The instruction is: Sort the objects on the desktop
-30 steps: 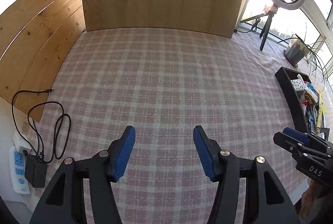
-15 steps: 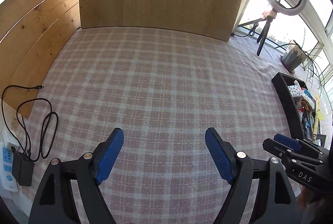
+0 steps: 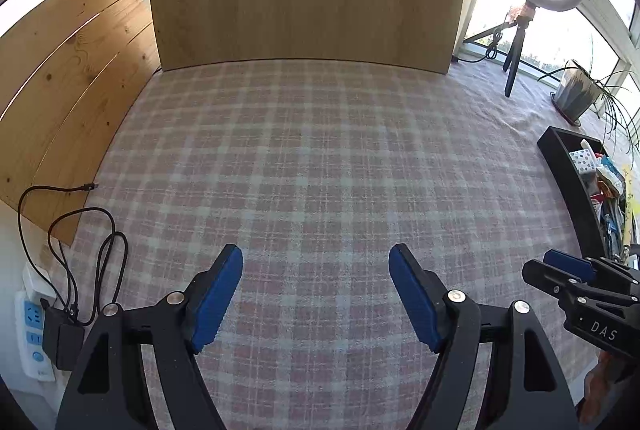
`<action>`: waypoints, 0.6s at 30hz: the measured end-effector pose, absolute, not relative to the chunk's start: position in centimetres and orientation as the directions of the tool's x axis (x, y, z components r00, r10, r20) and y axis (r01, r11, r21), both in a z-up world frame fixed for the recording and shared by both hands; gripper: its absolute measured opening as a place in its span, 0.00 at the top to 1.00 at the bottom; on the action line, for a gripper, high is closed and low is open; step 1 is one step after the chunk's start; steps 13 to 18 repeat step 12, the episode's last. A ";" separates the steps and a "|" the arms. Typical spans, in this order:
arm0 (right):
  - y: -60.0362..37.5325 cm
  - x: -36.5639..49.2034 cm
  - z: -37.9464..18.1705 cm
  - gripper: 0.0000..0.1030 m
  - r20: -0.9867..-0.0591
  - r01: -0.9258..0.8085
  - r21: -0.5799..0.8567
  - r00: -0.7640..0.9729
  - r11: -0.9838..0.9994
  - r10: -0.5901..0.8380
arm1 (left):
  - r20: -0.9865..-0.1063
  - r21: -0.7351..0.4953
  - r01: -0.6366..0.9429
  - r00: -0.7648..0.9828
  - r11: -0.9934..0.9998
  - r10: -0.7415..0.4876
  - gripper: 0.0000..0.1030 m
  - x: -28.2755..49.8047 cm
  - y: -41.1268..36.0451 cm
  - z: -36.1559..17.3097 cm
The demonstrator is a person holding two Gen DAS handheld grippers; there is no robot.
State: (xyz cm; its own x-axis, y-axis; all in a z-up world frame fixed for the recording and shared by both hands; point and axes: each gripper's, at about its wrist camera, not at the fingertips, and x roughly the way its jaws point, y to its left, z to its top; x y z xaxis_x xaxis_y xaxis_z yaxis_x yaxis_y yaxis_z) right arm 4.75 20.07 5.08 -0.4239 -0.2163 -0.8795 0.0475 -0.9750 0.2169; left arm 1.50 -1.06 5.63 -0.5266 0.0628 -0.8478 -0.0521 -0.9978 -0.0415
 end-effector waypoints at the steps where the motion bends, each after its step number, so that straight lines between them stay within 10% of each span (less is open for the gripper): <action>1: 20.1 4.7 5.0 0.57 -0.880 0.048 0.218 -0.423 -0.975 -0.217 | -0.849 -0.038 -0.048 -0.525 -0.998 0.057 0.28 1.4 -1.1 5.6; 18: 19.6 4.4 5.2 0.57 -0.870 0.059 0.215 -0.441 -0.975 -0.219 | -0.853 -0.035 -0.030 -0.520 -0.999 0.045 0.28 1.7 -1.5 5.2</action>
